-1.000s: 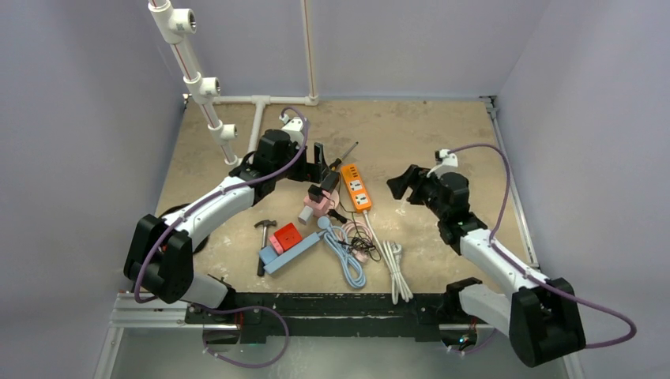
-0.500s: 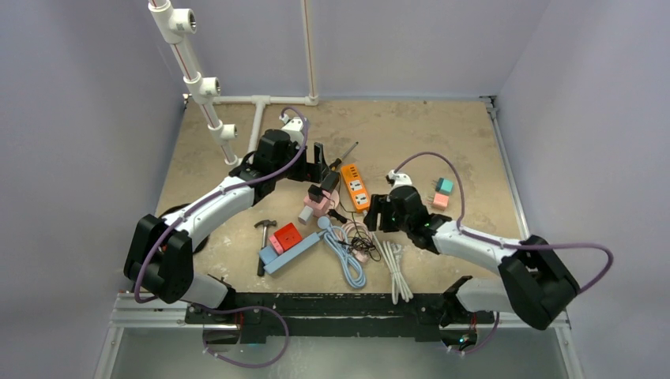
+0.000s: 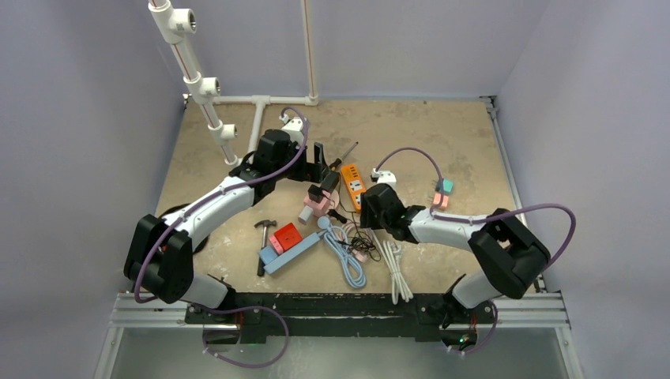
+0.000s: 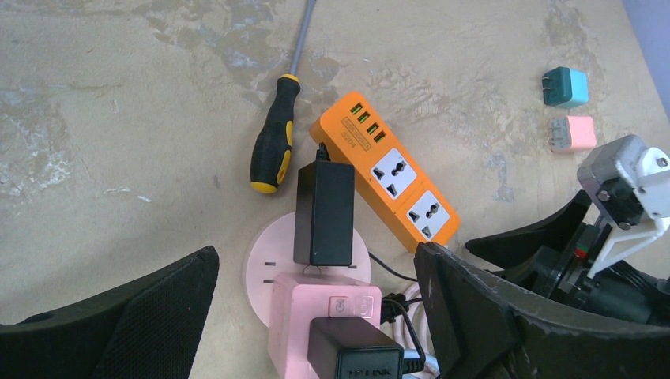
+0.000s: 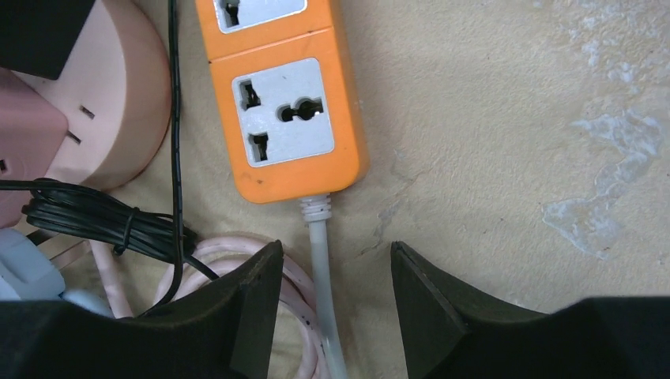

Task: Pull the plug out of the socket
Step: Move the socket to the corner of the board.

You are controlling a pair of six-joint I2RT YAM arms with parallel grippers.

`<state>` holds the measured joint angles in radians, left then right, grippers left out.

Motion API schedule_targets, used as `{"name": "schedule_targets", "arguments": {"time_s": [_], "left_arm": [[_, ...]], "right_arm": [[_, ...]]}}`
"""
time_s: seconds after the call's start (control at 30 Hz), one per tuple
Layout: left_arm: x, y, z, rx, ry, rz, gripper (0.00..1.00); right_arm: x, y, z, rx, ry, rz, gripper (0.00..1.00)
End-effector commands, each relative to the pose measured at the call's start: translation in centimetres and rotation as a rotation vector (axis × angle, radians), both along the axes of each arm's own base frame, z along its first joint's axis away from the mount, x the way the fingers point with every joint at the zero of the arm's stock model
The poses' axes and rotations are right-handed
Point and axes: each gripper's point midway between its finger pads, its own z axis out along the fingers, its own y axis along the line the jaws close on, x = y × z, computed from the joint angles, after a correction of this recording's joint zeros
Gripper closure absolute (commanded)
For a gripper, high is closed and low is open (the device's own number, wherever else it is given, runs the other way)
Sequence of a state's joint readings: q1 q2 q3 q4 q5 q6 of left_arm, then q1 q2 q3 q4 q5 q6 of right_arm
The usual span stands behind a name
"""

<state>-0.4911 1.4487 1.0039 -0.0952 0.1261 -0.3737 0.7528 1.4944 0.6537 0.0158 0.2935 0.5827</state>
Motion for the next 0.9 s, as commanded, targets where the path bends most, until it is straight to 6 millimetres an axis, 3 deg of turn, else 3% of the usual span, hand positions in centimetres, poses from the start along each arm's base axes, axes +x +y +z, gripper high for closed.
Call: {"name": "schedule_targets", "arguments": {"time_s": [0.0,0.13,0.53,0.7,0.8,0.87], "left_arm": [[0.9,-0.4,2.9,-0.033,-0.072,-0.011,0.06],[0.8,-0.6,2.9,-0.039,-0.068,-0.015,0.06],[0.8,-0.6,2.9,-0.041,-0.065,-0.014,0.06],[0.8,-0.5,2.9,-0.038,-0.066,-0.011,0.06],[0.9,-0.4,3.0,-0.036,-0.072,-0.007,0.06],[0.9,-0.3,3.2,-0.035,-0.076,-0.005,0.06]], "right_arm": [[0.9,-0.5,0.6,-0.029,-0.018,-0.079,0.46],[1.0,-0.8,0.5,-0.048,-0.022,-0.113,0.53],[-0.2,0.3,-1.1,-0.131,0.013,-0.101,0.56],[0.0,0.2,-1.2,-0.152,0.011,-0.126,0.74],[0.0,0.8,-0.7,-0.122,0.01,-0.117,1.0],[0.5,0.7,-0.2,-0.133,-0.006,-0.121,1.0]]}}
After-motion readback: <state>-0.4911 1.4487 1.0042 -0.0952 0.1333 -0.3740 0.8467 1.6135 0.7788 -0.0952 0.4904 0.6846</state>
